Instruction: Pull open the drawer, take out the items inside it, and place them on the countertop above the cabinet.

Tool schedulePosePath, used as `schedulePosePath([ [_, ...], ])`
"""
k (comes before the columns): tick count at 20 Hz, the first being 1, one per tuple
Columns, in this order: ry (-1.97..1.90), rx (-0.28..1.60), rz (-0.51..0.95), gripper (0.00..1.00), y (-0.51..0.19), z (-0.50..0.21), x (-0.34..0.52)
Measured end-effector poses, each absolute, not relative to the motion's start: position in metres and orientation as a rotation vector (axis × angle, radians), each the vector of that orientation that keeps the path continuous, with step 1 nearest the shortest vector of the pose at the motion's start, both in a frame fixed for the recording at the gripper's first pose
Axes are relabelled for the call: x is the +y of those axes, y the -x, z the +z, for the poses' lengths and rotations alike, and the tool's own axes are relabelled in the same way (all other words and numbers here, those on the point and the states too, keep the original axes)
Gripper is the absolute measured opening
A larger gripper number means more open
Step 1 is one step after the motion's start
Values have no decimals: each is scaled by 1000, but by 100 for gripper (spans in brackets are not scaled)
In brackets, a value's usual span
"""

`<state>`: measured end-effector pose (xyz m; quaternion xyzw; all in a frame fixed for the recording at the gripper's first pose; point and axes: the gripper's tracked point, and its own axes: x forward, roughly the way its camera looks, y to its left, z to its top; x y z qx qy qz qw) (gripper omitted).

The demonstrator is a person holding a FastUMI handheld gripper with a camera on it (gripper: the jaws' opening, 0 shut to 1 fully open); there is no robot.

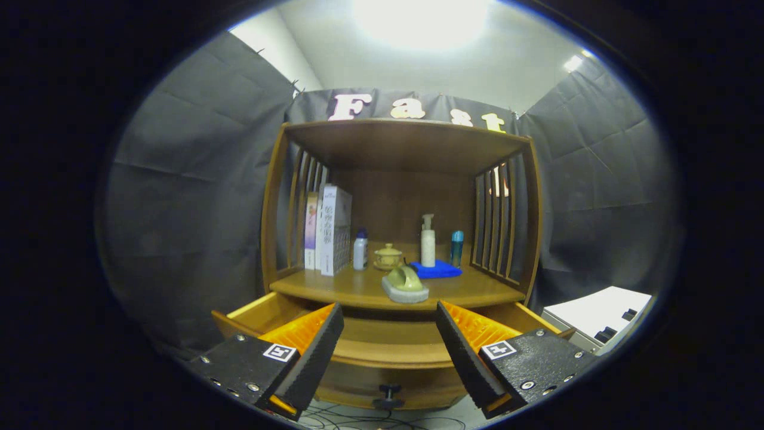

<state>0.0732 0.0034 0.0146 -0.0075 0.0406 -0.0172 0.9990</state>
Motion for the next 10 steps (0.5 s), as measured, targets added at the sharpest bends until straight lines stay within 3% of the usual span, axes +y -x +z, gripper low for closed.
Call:
schedulePosePath([
  [10,8,129,-69,96,-40,-49,-3],
])
